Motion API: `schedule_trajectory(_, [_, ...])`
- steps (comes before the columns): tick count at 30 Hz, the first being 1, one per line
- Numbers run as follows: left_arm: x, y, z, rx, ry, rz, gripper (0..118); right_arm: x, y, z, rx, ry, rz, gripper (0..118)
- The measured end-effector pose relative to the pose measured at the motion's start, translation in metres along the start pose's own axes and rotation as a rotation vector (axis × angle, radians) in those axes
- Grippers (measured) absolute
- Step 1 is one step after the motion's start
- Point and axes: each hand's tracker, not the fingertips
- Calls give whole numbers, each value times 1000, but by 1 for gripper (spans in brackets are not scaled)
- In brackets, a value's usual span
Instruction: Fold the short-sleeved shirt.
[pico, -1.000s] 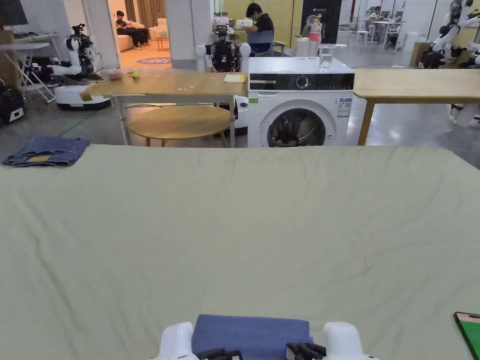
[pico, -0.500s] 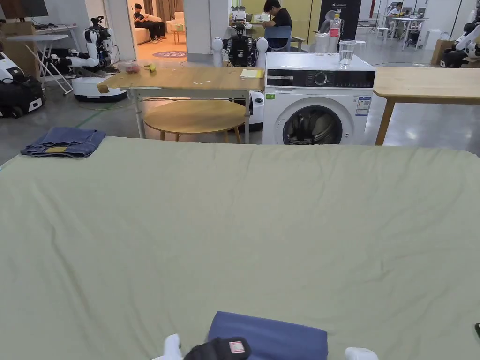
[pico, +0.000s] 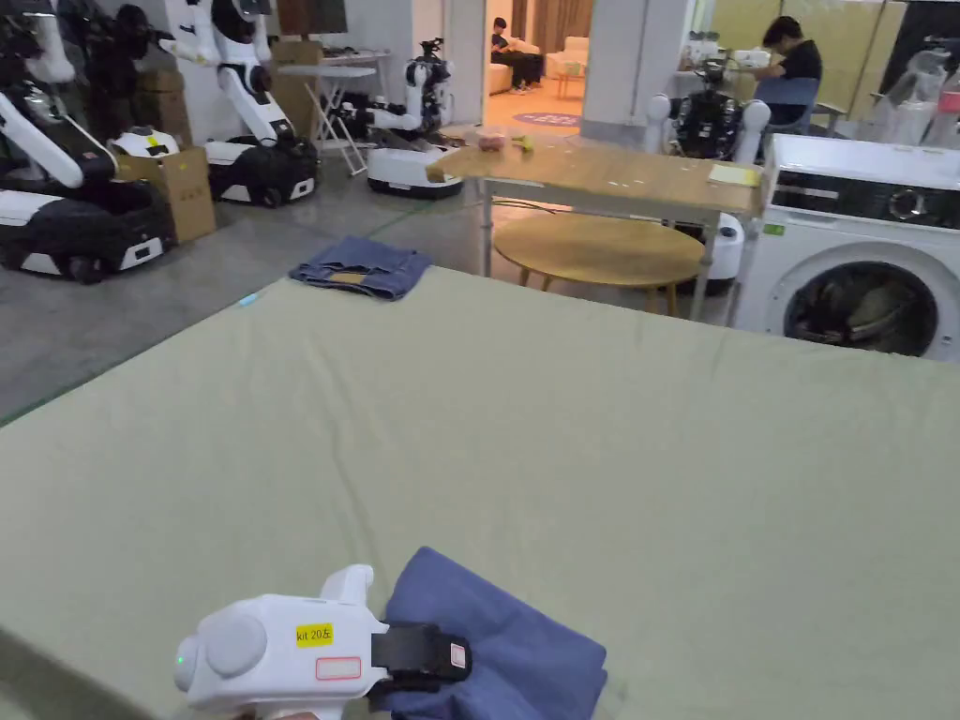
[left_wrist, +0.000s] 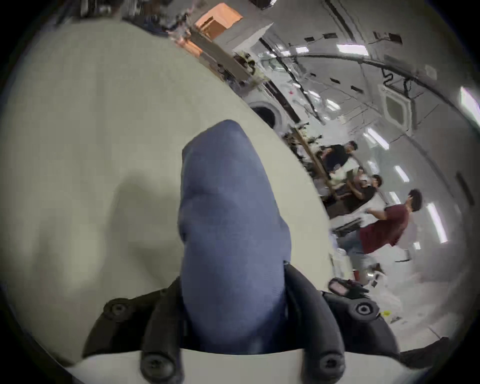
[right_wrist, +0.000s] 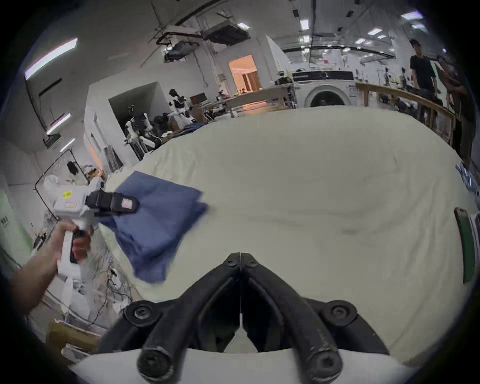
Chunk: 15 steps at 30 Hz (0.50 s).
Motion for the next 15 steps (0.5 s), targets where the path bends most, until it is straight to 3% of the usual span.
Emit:
schedule_trajectory(4, [-65,67,63,-23,195,-69,26,-25,1,-20,-26,23,22,0])
schedule_trajectory(6, [-100,93,90,-20,251,-8,26,-37,-2,-28,-44,29,41,0])
schedule_trajectory(9, [-136,105,98,-45,387,-37,26,-49,-5,-37,-68,31,58,0])
schedule_trajectory(10, [-143,105,98,-53,353,-13,40,-51,-6,-40,-75,32,64,0])
schedule_trajectory(12, [-147,99,97,-38,298,25,95,-52,-6,-44,-89,32,69,0])
schedule_trajectory(13, [-146,99,100,-27,316,1,102,-53,-5,-45,-93,29,72,0])
schedule_trajectory(15, [-145,101,115,74,381,-67,102,-50,-2,-46,-97,26,78,0])
